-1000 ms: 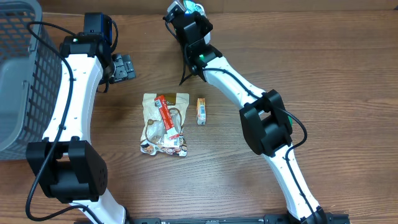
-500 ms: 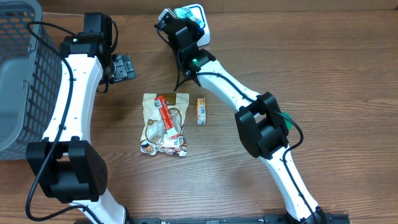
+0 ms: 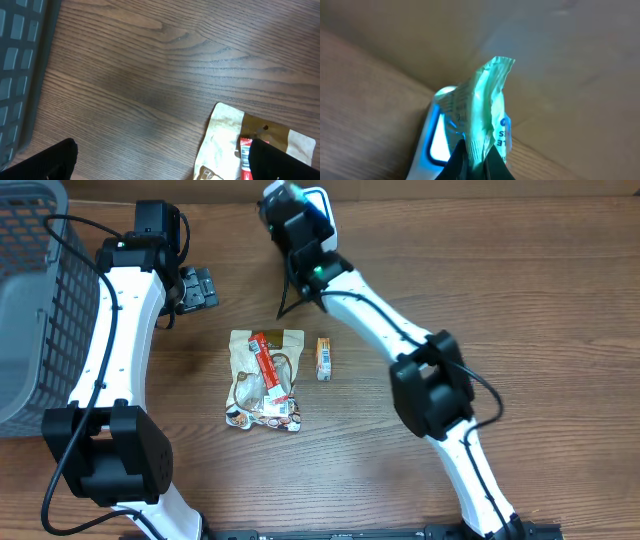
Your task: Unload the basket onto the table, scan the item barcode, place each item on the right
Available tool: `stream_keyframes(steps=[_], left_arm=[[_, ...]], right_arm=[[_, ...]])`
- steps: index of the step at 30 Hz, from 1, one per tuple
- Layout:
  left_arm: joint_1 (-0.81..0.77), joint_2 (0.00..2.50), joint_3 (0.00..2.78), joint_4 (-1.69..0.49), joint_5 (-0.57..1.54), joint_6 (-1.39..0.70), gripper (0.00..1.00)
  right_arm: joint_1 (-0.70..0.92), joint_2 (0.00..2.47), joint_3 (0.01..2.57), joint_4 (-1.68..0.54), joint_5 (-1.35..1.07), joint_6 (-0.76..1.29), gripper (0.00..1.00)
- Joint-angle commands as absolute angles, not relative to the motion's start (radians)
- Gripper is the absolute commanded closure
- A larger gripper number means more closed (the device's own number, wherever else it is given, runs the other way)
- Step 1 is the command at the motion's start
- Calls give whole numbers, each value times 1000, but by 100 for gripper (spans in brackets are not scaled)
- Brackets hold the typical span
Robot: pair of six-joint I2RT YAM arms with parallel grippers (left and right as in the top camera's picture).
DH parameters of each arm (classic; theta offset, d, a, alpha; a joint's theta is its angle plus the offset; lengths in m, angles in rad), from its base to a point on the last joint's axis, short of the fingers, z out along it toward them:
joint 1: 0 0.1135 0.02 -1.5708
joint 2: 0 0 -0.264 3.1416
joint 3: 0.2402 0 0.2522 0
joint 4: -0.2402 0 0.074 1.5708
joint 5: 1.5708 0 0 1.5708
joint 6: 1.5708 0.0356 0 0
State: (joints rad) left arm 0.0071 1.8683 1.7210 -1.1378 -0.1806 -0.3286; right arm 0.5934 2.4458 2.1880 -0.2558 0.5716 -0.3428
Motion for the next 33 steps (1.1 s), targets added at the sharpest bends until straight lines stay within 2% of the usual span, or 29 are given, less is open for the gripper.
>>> stream_keyframes(steps=[1, 9, 11, 14, 18, 25, 30, 33], left_arm=[[3, 1851, 1737, -1140, -191, -306, 0], [3, 1851, 1737, -1140, -191, -306, 0], [3, 1851, 1737, -1140, -191, -306, 0], [3, 1851, 1737, -1140, -191, -306, 0], [3, 1851, 1737, -1140, -191, -306, 0], [3, 1851, 1737, -1140, -191, -306, 0], [-1, 1851, 1737, -1140, -191, -306, 0], [0, 1851, 1737, -1140, -191, -306, 0]], right_arm=[[542, 2227, 2201, -302, 548, -71, 97], [386, 2057, 2201, -718, 415, 471, 97], [324, 2041, 2201, -868, 379, 648, 97], [214, 2038, 2200, -1071, 241, 807, 96], [80, 2040, 2167, -1238, 81, 849, 97], [-112, 2041, 2077, -1448, 12, 846, 96], [-183, 2041, 2008, -1523, 15, 830, 88], [-205, 2041, 1959, -1536, 51, 827, 87]])
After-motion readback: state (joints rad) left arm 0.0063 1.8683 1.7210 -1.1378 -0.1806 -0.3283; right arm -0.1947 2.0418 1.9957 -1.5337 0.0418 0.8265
